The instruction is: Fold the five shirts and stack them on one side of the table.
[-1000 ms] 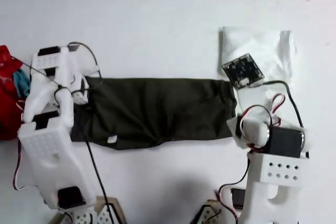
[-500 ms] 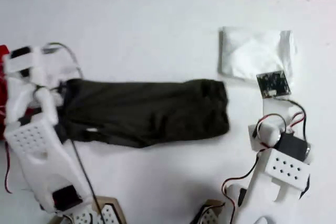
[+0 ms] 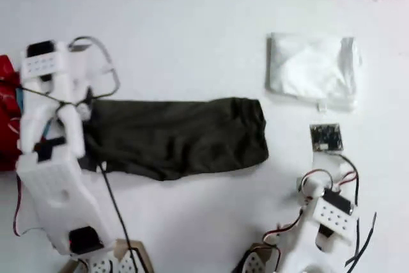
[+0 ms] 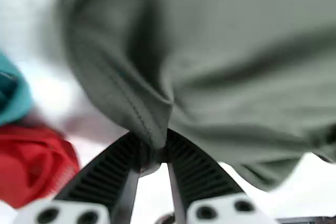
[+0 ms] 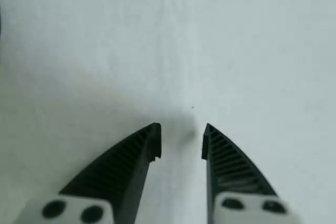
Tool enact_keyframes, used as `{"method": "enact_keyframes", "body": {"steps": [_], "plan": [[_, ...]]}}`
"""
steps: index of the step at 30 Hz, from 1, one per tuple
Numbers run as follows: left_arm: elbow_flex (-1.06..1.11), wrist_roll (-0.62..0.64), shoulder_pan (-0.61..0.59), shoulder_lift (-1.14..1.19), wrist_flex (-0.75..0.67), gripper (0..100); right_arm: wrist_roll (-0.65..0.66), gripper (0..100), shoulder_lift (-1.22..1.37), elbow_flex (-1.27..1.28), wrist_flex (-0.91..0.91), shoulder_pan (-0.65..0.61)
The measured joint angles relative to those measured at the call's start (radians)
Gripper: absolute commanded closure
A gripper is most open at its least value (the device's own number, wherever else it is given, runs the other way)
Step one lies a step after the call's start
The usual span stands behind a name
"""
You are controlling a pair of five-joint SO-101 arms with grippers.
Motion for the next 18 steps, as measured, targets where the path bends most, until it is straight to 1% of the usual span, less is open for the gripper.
{"method": "enact_keyframes", "body": {"steps": [3,5,9,14,18], "plan": [[0.074,0.026,0.1,-0.135,0.0,97,0.0,86.5,0.0,0.009,-0.018,0.0],[0.098,0.051,0.138,-0.187,0.0,97,0.0,86.5,0.0,0.009,-0.018,0.003],[0.1,0.084,0.152,-0.221,0.0,97,0.0,86.5,0.0,0.009,-0.018,0.0],[0.115,0.084,0.199,-0.226,0.0,97,0.0,86.5,0.0,0.009,-0.018,0.0],[0.172,0.084,0.196,-0.226,-0.032,96,0.0,86.5,0.0,0.009,-0.018,0.0]]}}
